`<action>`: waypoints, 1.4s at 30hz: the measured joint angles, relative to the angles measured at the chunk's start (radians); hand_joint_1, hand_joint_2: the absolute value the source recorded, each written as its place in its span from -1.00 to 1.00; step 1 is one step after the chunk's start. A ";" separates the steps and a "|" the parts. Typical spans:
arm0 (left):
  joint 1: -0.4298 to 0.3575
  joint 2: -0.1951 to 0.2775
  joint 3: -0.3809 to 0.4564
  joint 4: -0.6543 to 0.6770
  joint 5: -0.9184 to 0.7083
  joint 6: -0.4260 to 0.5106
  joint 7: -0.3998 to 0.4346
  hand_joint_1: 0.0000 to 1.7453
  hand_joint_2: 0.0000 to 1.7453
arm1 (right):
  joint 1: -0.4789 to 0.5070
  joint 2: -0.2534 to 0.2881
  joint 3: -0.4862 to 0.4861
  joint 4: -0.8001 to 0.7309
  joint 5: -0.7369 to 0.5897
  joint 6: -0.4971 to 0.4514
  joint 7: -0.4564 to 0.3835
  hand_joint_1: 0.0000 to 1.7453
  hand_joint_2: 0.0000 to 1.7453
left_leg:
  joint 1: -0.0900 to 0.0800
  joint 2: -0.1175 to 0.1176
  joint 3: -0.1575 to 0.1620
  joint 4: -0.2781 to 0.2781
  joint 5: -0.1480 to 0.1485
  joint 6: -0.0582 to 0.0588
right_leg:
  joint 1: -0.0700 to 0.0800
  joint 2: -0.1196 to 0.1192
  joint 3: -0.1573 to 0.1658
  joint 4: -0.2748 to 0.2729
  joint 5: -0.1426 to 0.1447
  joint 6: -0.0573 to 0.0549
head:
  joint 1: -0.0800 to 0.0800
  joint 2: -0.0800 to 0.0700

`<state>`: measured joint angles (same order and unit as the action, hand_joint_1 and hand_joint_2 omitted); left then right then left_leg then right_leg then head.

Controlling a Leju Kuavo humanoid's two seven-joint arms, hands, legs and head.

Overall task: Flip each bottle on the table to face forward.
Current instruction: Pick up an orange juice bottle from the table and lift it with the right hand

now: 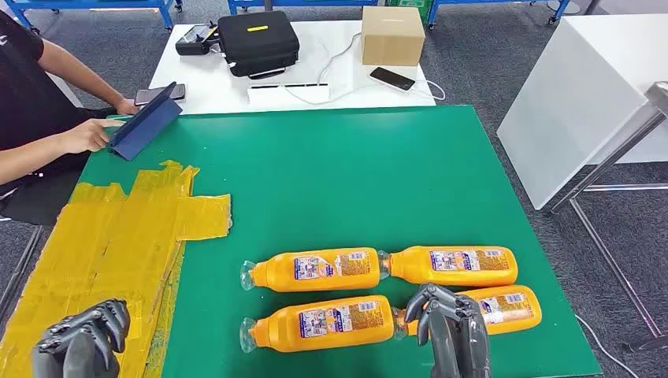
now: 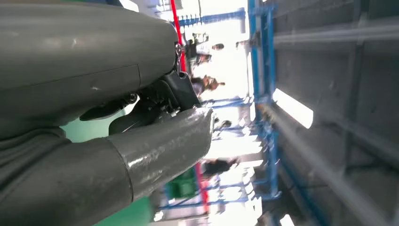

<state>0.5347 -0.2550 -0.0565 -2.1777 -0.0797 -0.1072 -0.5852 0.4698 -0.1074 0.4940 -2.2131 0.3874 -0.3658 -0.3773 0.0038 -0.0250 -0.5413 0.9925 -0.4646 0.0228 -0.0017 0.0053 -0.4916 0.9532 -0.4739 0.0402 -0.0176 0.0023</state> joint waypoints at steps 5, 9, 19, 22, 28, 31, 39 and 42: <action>0.007 0.022 -0.009 0.000 0.005 0.026 0.017 0.11 -1.00 | 0.011 -0.014 -0.001 -0.014 0.006 0.000 0.007 0.53 -1.00 | 0.000 0.000 0.002 0.000 -0.001 -0.001 | 0.000 0.000 -0.005 0.000 -0.001 0.000 | 0.000 0.000; 0.016 0.038 -0.020 -0.001 0.035 0.035 0.049 -1.00 -1.00 | 0.012 -0.028 0.001 -0.018 0.039 0.000 0.043 -1.00 -1.00 | 0.000 0.000 0.002 0.000 -0.001 -0.001 | 0.000 0.000 -0.004 0.000 -0.001 -0.001 | 0.000 0.000; 0.022 0.043 -0.015 -0.009 0.046 -0.015 0.107 -1.00 -1.00 | -0.073 -0.108 0.097 0.019 0.447 0.103 0.457 -1.00 1.00 | 0.000 -0.001 0.003 0.000 0.000 -0.001 | 0.000 0.000 0.001 0.000 0.000 0.000 | 0.000 0.000; 0.021 0.043 -0.013 -0.009 0.053 -0.027 0.116 -1.00 -1.00 | -0.115 -0.131 0.131 0.044 0.475 0.141 0.509 -1.00 1.00 | 0.000 -0.001 0.003 0.000 0.000 -0.001 | 0.000 0.000 0.000 0.000 0.000 0.000 | 0.000 0.000; 0.018 0.043 -0.011 -0.009 0.070 -0.030 0.130 -1.00 -1.00 | -0.175 -0.156 0.171 0.084 0.494 0.200 0.542 -1.00 1.00 | 0.000 -0.001 0.003 0.000 0.000 -0.001 | 0.000 0.000 0.002 0.000 0.000 0.000 | 0.000 0.000; 0.015 0.043 -0.010 -0.009 0.084 -0.037 0.140 -1.00 -1.00 | -0.204 -0.161 0.182 0.109 0.511 0.260 0.558 -1.00 1.00 | 0.000 -0.001 0.003 0.000 0.000 -0.001 | 0.000 0.000 0.004 0.000 0.000 0.000 | 0.000 0.000; 0.002 0.043 0.000 -0.009 0.128 -0.047 0.160 -1.00 -1.00 | -0.259 -0.162 0.206 0.167 0.535 0.396 0.587 -1.00 1.00 | 0.000 -0.001 0.003 0.000 0.000 -0.001 | 0.000 0.000 0.004 0.000 0.000 0.000 | 0.000 0.000; -0.004 0.043 0.005 -0.009 0.155 -0.066 0.170 -1.00 -1.00 | -0.273 -0.163 0.213 0.185 0.536 0.417 0.587 -1.00 1.00 | 0.000 -0.001 0.003 0.000 0.000 -0.001 | 0.000 0.000 0.005 0.000 0.000 0.000 | 0.000 0.000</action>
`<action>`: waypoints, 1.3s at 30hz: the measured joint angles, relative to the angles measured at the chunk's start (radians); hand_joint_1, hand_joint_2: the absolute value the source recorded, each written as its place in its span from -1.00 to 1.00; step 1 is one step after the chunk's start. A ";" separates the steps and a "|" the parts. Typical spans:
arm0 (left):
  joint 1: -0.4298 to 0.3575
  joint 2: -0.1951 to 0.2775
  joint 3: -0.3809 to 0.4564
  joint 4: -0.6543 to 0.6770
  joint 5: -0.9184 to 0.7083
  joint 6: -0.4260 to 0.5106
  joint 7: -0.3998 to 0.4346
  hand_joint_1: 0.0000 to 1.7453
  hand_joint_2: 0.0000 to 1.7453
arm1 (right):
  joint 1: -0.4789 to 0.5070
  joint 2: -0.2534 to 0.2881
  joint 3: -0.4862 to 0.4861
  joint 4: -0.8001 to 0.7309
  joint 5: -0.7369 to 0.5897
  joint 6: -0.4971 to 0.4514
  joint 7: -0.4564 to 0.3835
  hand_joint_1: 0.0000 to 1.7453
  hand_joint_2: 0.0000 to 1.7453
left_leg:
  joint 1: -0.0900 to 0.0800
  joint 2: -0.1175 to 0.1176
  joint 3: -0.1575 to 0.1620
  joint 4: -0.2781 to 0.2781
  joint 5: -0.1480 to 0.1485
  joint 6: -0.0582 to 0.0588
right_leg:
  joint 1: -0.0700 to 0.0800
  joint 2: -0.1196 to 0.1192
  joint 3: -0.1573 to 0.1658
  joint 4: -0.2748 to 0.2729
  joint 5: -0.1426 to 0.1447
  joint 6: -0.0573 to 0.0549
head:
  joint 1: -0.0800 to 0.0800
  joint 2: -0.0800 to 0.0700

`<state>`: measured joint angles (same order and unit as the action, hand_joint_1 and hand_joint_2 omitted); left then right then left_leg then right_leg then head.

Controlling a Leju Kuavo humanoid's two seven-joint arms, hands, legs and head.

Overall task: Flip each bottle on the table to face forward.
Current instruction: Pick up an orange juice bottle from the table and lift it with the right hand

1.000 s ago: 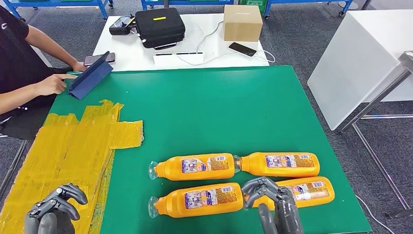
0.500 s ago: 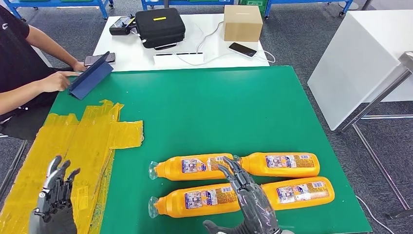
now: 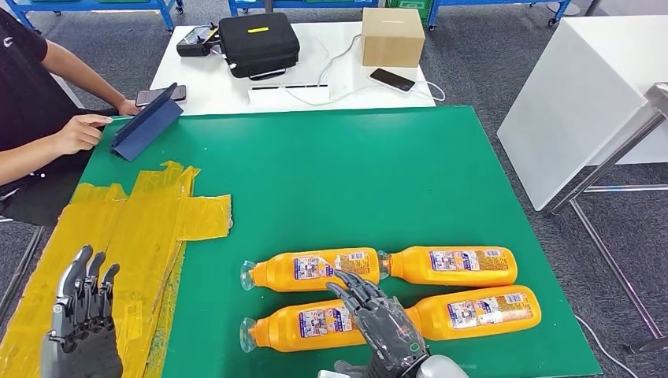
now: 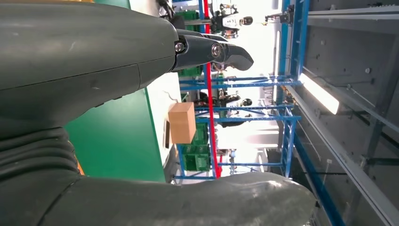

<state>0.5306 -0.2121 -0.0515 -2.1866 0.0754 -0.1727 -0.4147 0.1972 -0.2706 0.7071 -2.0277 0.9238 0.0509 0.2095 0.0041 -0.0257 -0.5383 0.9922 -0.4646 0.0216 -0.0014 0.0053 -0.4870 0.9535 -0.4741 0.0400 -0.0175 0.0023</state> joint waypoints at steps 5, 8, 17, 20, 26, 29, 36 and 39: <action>-0.013 -0.002 0.013 0.001 0.032 -0.028 0.018 -1.00 -1.00 | -0.022 0.005 0.006 0.057 -0.006 0.001 -0.027 -1.00 1.00 | 0.000 0.000 0.000 0.000 0.000 0.000 | 0.000 0.000 0.000 0.000 0.000 0.000 | 0.000 0.000; -0.016 -0.005 0.018 0.002 0.037 -0.037 0.020 -1.00 -1.00 | -0.028 0.009 0.007 0.086 0.002 0.002 -0.029 -1.00 1.00 | 0.000 0.000 0.000 0.000 0.000 0.000 | 0.000 0.000 0.000 0.000 0.000 0.000 | 0.000 0.000; -0.025 -0.027 0.028 0.002 0.054 -0.067 0.039 -1.00 -1.00 | -0.029 0.001 0.014 0.145 0.025 0.018 0.013 -1.00 1.00 | 0.000 0.000 -0.001 0.000 0.000 0.000 | 0.000 0.000 0.000 0.000 0.000 0.000 | 0.000 0.000; -0.028 -0.029 0.031 0.002 0.056 -0.074 0.048 -1.00 -1.00 | -0.029 -0.006 0.015 0.166 0.025 0.037 0.037 -1.00 1.00 | 0.000 0.000 -0.001 0.000 0.000 0.000 | 0.000 0.000 0.000 0.000 0.000 0.000 | 0.000 0.000; -0.030 -0.035 0.036 0.002 0.058 -0.080 0.053 -1.00 -1.00 | -0.029 -0.015 0.019 0.195 0.023 0.054 0.048 -1.00 1.00 | 0.000 0.000 -0.001 0.000 0.000 0.000 | 0.000 0.000 0.000 0.000 0.000 0.000 | 0.000 0.000; -0.034 -0.035 0.038 0.002 0.062 -0.081 0.056 -1.00 -1.00 | -0.038 -0.020 0.025 0.208 0.029 0.090 0.057 -1.00 1.00 | 0.000 0.000 -0.001 0.000 0.000 0.000 | 0.000 0.000 0.000 0.000 0.000 0.000 | 0.000 0.000; -0.057 -0.035 0.040 0.002 0.077 -0.079 0.072 -1.00 -1.00 | -0.104 -0.039 0.054 0.270 0.069 0.206 0.068 -0.23 1.00 | 0.000 0.000 0.004 0.000 -0.001 0.000 | 0.000 0.000 -0.005 0.000 0.000 0.000 | 0.000 0.000; -0.063 -0.035 0.041 0.002 0.079 -0.079 0.074 -1.00 -1.00 | -0.123 -0.043 0.061 0.288 0.070 0.221 0.066 0.95 1.00 | 0.000 0.000 0.005 0.000 -0.001 0.000 | 0.000 0.000 -0.004 0.000 0.000 0.000 | 0.000 0.000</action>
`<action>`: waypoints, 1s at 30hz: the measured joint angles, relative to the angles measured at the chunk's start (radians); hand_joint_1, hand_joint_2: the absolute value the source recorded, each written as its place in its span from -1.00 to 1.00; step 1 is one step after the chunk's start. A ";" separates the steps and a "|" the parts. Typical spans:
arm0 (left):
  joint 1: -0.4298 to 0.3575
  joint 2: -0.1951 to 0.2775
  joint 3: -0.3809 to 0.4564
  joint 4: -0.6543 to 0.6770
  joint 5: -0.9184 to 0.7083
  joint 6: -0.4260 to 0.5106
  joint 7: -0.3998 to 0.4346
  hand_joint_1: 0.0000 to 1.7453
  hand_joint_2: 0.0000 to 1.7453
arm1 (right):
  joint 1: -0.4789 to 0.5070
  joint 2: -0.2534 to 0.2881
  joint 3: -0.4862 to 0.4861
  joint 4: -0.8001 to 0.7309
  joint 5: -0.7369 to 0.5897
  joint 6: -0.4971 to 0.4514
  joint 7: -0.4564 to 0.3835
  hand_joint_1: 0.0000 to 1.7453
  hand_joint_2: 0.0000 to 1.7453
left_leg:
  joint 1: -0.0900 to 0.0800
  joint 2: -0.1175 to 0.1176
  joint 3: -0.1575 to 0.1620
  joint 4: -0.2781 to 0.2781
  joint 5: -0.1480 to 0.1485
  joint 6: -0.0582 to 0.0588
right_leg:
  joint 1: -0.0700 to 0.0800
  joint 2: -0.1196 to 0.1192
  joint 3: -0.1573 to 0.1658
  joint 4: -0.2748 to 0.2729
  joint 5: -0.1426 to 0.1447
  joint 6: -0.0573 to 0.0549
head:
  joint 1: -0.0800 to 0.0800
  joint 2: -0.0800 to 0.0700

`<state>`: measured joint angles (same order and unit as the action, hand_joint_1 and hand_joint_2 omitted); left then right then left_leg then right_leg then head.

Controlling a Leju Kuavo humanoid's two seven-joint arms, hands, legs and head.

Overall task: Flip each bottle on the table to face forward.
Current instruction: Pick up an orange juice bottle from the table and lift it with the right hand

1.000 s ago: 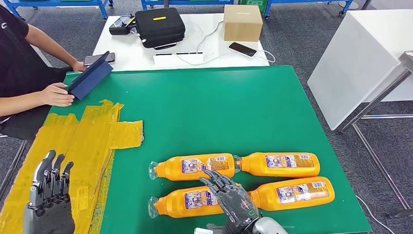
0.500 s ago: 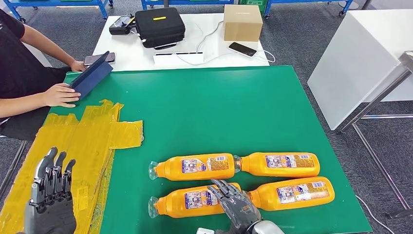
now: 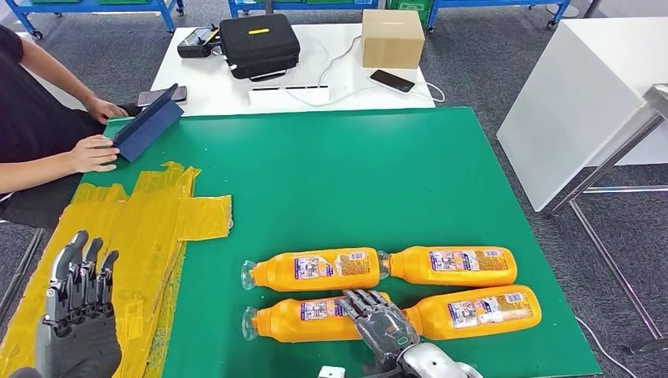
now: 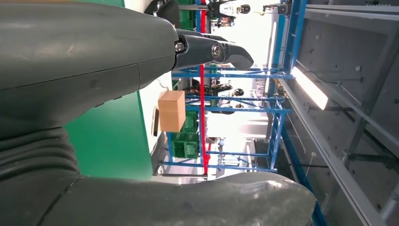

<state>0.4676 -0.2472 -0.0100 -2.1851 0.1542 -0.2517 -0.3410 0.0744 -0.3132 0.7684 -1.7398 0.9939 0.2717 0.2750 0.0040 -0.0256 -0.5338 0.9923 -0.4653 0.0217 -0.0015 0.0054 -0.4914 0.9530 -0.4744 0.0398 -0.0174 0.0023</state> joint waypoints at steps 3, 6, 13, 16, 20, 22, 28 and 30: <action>-0.002 0.000 0.000 0.000 0.001 0.000 0.000 -1.00 -1.00 | -0.010 -0.002 0.004 0.010 0.001 0.008 0.000 0.95 1.00 | 0.000 0.000 0.001 0.000 0.000 0.000 | 0.000 0.000 0.001 0.000 0.000 0.000 | 0.000 0.000; -0.003 0.000 0.000 0.000 0.007 0.000 0.001 -1.00 -1.00 | -0.017 -0.008 0.006 0.019 0.004 0.024 0.000 0.97 1.00 | 0.000 0.000 0.001 0.000 0.000 0.000 | 0.000 0.000 0.001 0.000 0.000 0.000 | 0.000 0.000; -0.015 0.000 0.000 0.000 0.012 0.006 0.014 -1.00 -1.00 | -0.028 -0.011 0.011 0.047 0.007 0.042 0.016 1.00 1.00 | 0.000 0.000 0.002 0.000 0.000 0.000 | 0.000 0.000 0.001 0.000 0.000 0.000 | 0.000 0.000; -0.018 0.000 -0.001 0.000 0.011 0.013 0.016 -1.00 -1.00 | -0.029 -0.007 0.010 0.052 -0.003 0.035 0.024 1.00 1.00 | 0.000 0.000 0.003 0.000 0.000 0.000 | 0.000 0.000 0.002 0.000 0.000 0.000 | 0.000 0.000; -0.011 0.001 0.000 0.000 -0.018 0.068 0.020 -1.00 -1.00 | 0.002 0.016 -0.012 0.051 -0.060 -0.079 0.044 1.00 1.00 | 0.000 0.000 0.003 0.000 0.000 0.000 | 0.000 0.000 0.003 0.000 0.000 0.000 | 0.000 0.000; 0.004 -0.001 0.004 0.000 -0.036 0.105 0.035 -1.00 -1.00 | 0.038 0.037 -0.035 0.035 -0.124 -0.184 0.035 1.00 1.00 | 0.000 0.000 0.002 0.000 0.000 0.000 | 0.000 0.000 0.002 0.000 0.000 0.000 | 0.000 0.000; 0.054 -0.054 0.030 -0.001 0.014 0.117 0.192 -1.00 0.50 | 0.141 0.090 -0.072 -0.107 -0.314 -0.393 -0.047 1.00 1.00 | 0.000 0.000 -0.006 0.000 0.002 0.000 | 0.000 0.000 0.004 0.001 0.001 0.000 | 0.000 0.000; 0.067 -0.067 0.037 0.000 0.070 0.085 0.222 -1.00 1.00 | 0.150 0.096 -0.073 -0.178 -0.314 -0.413 -0.046 1.00 1.00 | 0.000 0.000 -0.006 0.000 0.002 0.000 | 0.000 0.000 0.004 0.001 0.001 0.000 | 0.000 0.000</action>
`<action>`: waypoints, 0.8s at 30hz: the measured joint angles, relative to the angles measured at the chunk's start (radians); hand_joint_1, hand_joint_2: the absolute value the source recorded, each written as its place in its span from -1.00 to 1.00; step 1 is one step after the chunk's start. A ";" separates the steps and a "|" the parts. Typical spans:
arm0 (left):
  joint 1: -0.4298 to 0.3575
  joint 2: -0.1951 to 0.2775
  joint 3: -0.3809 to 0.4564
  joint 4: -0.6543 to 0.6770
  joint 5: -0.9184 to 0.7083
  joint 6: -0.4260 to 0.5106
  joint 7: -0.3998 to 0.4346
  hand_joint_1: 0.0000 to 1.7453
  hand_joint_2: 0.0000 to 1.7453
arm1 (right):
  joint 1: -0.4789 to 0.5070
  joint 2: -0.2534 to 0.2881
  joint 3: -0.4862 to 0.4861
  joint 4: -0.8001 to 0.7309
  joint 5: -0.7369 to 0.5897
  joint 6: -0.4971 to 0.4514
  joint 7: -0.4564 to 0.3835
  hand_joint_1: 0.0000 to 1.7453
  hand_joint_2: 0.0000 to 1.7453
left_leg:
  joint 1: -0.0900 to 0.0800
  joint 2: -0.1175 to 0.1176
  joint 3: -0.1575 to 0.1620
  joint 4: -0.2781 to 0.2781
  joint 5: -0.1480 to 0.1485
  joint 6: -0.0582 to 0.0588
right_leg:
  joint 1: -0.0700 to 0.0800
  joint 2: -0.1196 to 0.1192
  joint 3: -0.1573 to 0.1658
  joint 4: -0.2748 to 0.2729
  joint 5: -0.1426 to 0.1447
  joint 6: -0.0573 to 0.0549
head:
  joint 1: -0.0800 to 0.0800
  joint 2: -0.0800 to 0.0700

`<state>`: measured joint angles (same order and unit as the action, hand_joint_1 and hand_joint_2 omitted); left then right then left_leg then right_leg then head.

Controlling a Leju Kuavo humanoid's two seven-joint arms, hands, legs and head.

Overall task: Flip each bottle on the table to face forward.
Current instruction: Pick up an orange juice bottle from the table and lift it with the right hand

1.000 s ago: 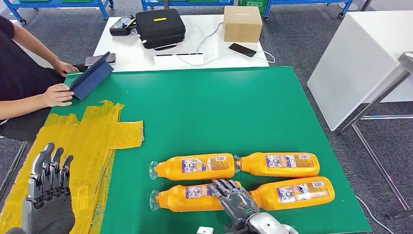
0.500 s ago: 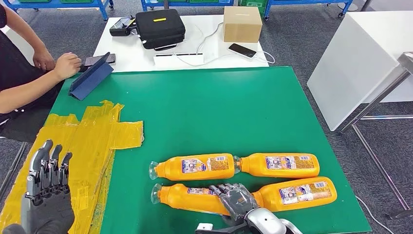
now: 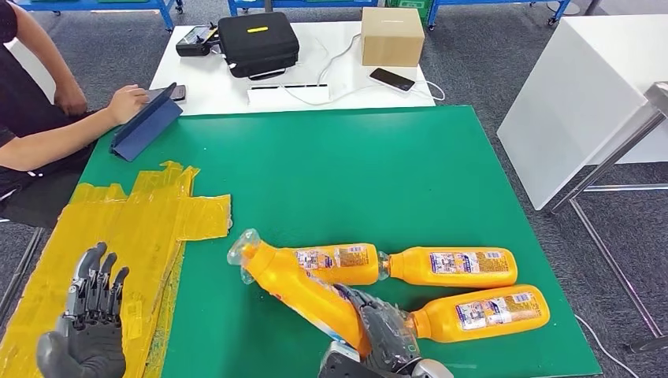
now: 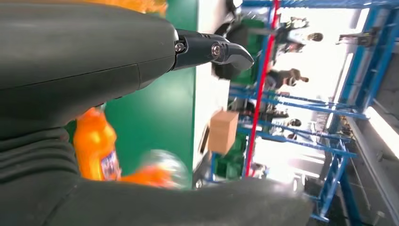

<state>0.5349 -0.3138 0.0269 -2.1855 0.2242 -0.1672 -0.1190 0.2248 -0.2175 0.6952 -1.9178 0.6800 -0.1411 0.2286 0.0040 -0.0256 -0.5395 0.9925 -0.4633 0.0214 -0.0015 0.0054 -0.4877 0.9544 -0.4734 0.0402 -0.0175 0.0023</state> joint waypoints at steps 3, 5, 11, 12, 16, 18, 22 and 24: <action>0.016 -0.011 0.014 0.000 0.065 -0.072 0.021 -1.00 1.00 | 0.008 0.000 0.004 -0.104 0.017 -0.014 0.008 1.00 1.00 | 0.000 0.000 0.000 0.000 0.000 0.000 | 0.000 0.000 -0.001 0.000 0.000 0.000 | 0.000 0.000; 0.022 -0.015 0.020 0.002 0.091 -0.102 0.040 -1.00 1.00 | 0.008 -0.001 0.008 -0.148 0.024 -0.015 0.006 1.00 1.00 | 0.000 0.000 0.000 0.000 0.000 0.000 | 0.000 0.000 -0.001 0.000 0.000 0.000 | 0.000 0.000; 0.031 -0.016 0.021 0.025 0.243 -0.186 0.111 -1.00 1.00 | -0.014 0.001 0.018 -0.186 0.014 0.044 -0.024 1.00 1.00 | 0.000 0.000 0.001 0.000 0.000 0.000 | 0.000 0.000 -0.003 0.000 0.000 0.000 | 0.000 0.000; 0.032 -0.016 0.019 0.031 0.248 -0.192 0.113 -1.00 1.00 | -0.018 0.002 0.019 -0.186 0.012 0.053 -0.028 1.00 1.00 | 0.000 0.000 0.001 0.000 0.000 0.000 | 0.000 0.000 -0.004 0.000 0.000 0.000 | 0.000 0.000; 0.034 -0.013 0.014 0.046 0.255 -0.200 0.116 -1.00 1.00 | -0.030 0.005 0.020 -0.186 0.010 0.076 -0.033 1.00 1.00 | 0.000 0.000 0.000 0.000 0.000 0.000 | 0.000 0.000 -0.002 0.000 0.000 0.000 | 0.000 0.000; 0.035 -0.006 0.005 0.054 0.271 -0.204 0.117 -1.00 1.00 | -0.036 0.006 0.023 -0.184 0.006 0.099 -0.043 1.00 1.00 | 0.000 0.000 0.000 0.000 0.000 0.000 | 0.000 0.000 0.000 0.000 0.000 0.000 | 0.000 0.000; 0.039 0.024 -0.028 0.080 0.303 -0.223 0.096 -1.00 1.00 | -0.043 0.005 0.029 -0.166 -0.002 0.130 -0.082 1.00 1.00 | 0.000 0.000 0.000 0.000 0.000 0.000 | 0.000 0.000 0.000 0.000 0.000 0.000 | 0.000 0.000; 0.043 0.038 -0.041 0.095 0.308 -0.229 0.085 -1.00 1.00 | -0.044 0.004 0.030 -0.154 -0.003 0.131 -0.096 1.00 1.00 | 0.000 0.000 -0.001 0.000 0.000 0.000 | 0.000 0.000 -0.001 0.000 0.000 0.000 | 0.000 0.000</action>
<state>0.5780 -0.2763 -0.0137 -2.0909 0.5323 -0.3964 -0.0339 0.1812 -0.2134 0.7254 -2.0718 0.6767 -0.0105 0.1327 0.0040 -0.0258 -0.5402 0.9924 -0.4634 0.0213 -0.0015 0.0053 -0.4883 0.9543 -0.4737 0.0401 -0.0175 0.0023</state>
